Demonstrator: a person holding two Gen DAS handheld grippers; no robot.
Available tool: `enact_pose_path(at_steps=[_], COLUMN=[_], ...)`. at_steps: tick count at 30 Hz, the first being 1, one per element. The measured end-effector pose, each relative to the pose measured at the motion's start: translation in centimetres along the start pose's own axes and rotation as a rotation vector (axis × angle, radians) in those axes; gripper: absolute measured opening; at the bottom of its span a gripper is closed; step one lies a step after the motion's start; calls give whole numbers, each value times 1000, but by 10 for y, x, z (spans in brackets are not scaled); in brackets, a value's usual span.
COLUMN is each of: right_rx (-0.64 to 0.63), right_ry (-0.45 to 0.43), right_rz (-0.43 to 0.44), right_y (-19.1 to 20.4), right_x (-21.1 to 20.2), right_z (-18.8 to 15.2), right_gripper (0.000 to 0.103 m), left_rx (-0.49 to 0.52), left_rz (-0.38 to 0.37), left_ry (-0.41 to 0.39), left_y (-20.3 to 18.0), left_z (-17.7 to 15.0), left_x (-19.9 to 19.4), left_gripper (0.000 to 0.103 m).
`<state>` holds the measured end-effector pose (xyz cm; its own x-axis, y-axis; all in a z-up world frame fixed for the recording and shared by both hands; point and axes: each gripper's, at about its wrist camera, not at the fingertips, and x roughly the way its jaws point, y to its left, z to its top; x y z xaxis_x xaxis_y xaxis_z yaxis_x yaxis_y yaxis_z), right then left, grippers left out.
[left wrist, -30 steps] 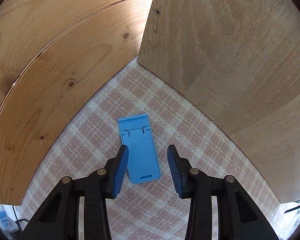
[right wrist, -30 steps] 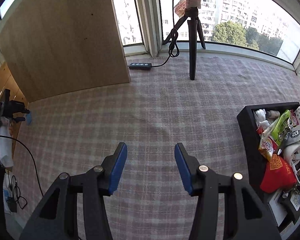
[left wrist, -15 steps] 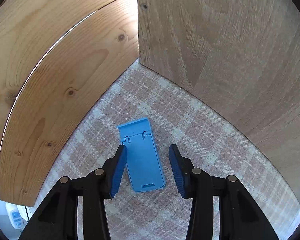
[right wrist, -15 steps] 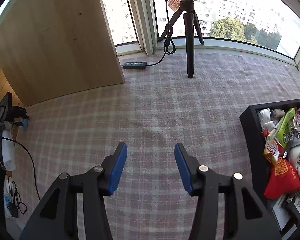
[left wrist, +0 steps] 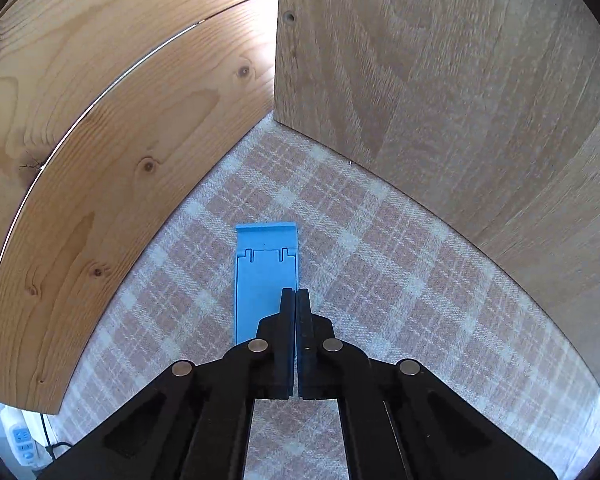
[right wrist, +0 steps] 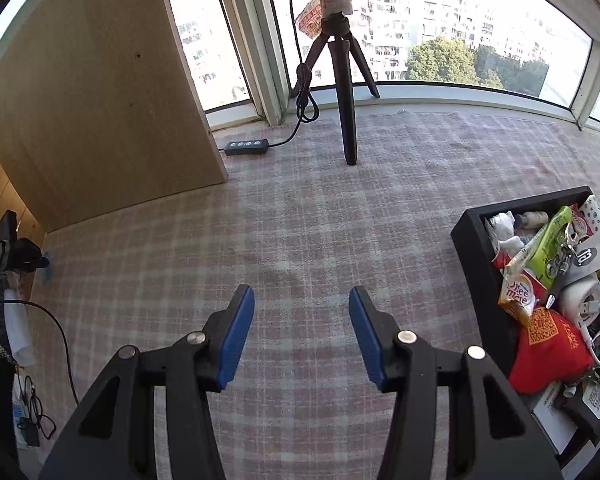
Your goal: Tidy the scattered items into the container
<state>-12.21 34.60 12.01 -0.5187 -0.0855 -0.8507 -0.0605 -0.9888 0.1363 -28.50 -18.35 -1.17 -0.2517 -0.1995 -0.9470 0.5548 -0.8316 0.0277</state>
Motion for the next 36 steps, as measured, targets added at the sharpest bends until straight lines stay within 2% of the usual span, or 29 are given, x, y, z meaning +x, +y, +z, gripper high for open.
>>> enact_pose_path(at_steps=[4,8,11,12,14,15,17,20,23,26,27,36], right_rx=[-2,-9,-5,-3,-3,-4,-6,-11,-11,-7,-6,15], right_ry=[0,5,16,18,21,23,25,30,37,38,37,47], right_rz=[-3,-5,2,4,9,10,13,17,27,33,33,31], right_y=[-1,-1,0,0,0,1,1,3,4,5,5,-2], right_x=[-2,-1,2,3,4,4,5,7,8,8,8,14], right_z=[-3,-6,-6,-7,-6,-6,-6,-6,-7,-8,-8,-8], right_gripper=[49,49,49,49,49,49,49,49,49,49,49,49], left_rx=[-21,-32,-69,-69,-77,-82,-83,-59,-77,-61,-59,-47], left_rz=[-50,-69,-99,-84,-53,-52,-57,-45,-33,-14,-16,-51], left_ry=[0,-10,19,20,23,26,23,51,88,71,69,54], left_y=[11,17,22,22,22,22,22,19,23,22,22,26], left_z=[-6,-8,-6,-6,-7,-8,-11,-17,-23,-28,-29,-52], left_x=[-5,-12,-9,-8,-7,-6,-6,-1,9,10,10,4], left_gripper=[0,0,1,6,27,41,38,40,42,40,34,34])
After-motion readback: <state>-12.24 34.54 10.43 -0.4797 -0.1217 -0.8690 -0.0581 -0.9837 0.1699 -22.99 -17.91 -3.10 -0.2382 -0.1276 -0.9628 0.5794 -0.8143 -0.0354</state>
